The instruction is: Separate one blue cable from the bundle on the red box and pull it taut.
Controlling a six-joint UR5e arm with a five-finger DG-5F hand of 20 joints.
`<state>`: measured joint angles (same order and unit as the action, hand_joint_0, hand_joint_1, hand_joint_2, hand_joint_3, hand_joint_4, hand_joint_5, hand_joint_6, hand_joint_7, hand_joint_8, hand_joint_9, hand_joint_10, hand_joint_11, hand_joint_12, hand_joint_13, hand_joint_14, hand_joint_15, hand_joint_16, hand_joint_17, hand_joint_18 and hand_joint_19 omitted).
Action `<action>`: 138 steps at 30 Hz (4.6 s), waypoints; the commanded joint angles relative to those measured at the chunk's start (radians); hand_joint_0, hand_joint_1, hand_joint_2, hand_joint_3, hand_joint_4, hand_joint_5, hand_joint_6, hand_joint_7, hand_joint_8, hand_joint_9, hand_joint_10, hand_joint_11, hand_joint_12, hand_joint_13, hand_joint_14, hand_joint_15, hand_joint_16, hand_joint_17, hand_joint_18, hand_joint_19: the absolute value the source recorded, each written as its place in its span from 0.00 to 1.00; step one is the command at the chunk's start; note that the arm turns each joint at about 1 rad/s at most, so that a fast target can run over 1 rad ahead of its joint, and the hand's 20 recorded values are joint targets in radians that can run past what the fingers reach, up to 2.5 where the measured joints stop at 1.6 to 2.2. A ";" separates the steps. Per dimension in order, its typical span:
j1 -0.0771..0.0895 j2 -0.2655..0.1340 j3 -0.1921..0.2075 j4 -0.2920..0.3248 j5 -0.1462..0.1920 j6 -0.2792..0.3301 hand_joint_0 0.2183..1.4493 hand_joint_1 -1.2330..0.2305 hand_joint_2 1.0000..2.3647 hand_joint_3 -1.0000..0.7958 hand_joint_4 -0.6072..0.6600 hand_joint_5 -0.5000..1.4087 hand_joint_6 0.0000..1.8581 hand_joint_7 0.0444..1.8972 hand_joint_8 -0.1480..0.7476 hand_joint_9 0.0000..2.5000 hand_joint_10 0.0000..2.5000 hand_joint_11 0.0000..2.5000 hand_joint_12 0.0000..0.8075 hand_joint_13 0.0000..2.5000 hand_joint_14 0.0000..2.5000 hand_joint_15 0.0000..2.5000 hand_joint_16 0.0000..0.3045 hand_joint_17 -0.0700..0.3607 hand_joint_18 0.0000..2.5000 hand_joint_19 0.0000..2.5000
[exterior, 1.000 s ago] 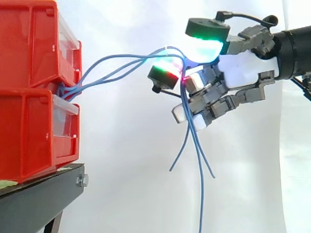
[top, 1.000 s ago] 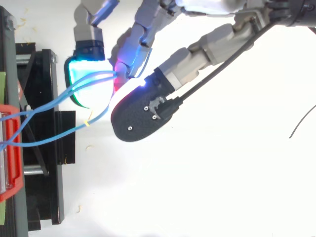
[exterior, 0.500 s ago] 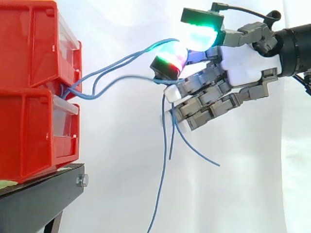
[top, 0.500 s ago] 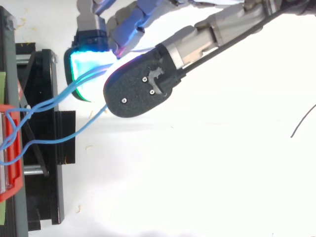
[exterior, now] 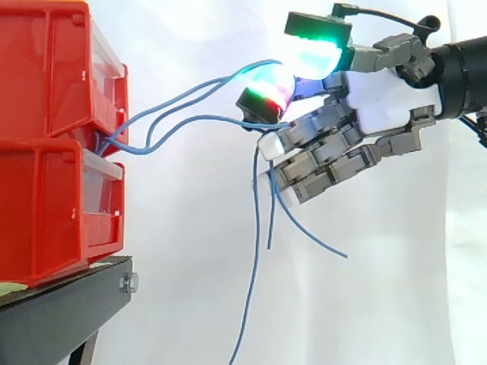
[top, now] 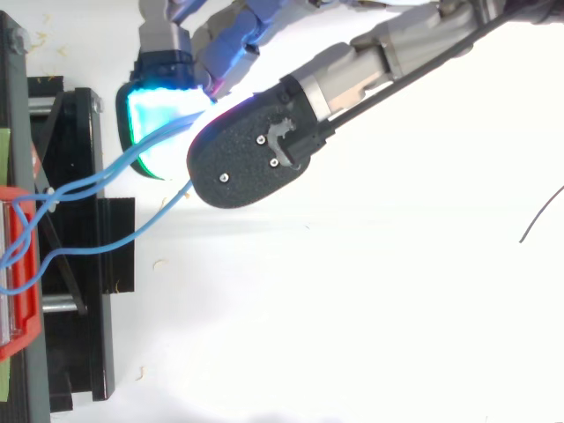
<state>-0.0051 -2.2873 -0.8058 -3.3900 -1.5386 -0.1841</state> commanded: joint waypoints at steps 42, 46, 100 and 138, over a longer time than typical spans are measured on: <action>-0.001 -0.001 -0.001 -0.003 0.000 -0.002 0.22 0.37 0.00 0.28 0.48 0.21 0.49 0.40 0.41 0.33 0.01 0.15 0.44 0.25 0.01 0.15 0.17 0.43 0.14 0.19; -0.001 -0.001 -0.001 -0.003 0.000 -0.002 0.21 0.40 0.00 0.28 0.48 0.21 0.49 0.41 0.42 0.33 0.01 0.15 0.45 0.25 0.01 0.15 0.17 0.44 0.14 0.19; -0.019 -0.001 0.028 -0.002 0.003 -0.008 0.23 0.61 0.00 0.30 0.50 0.24 0.46 0.48 0.41 0.40 0.01 0.14 0.46 0.28 0.01 0.17 0.16 0.42 0.19 0.24; -0.026 -0.001 0.062 -0.002 0.008 -0.086 0.31 0.42 0.01 0.41 0.56 0.23 0.43 0.45 0.41 0.32 0.00 0.08 0.43 0.24 0.00 0.11 0.16 0.42 0.20 0.19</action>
<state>-0.0320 -2.2887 -0.7435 -3.3952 -1.5309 -0.2698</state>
